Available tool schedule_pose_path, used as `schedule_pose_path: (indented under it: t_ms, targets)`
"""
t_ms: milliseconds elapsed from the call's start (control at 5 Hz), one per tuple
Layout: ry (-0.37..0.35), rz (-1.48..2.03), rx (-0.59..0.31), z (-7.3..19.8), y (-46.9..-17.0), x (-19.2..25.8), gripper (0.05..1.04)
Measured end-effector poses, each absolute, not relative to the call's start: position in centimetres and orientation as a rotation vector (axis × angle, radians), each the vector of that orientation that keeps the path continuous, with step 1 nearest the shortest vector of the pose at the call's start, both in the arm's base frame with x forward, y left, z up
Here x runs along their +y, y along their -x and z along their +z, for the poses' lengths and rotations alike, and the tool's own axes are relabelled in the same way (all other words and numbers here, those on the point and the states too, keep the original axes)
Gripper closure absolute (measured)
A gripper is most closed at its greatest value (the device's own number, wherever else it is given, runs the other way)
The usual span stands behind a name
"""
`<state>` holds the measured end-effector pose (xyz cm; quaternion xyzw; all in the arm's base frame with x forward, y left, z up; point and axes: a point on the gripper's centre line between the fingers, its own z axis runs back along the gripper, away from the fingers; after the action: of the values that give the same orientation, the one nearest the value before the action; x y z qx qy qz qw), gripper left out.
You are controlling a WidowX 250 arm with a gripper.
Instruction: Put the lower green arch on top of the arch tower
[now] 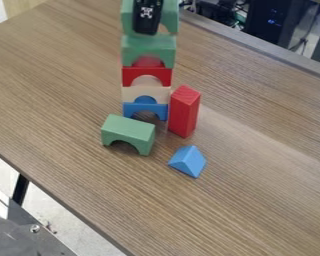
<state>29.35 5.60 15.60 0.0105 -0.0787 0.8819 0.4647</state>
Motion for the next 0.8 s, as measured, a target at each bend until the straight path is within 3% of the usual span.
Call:
schedule_pose_path:
  t_ms: [800]
  targets:
    - [-0.042, 2.183, -0.177, 15.57, -29.05, 5.47, 0.483]
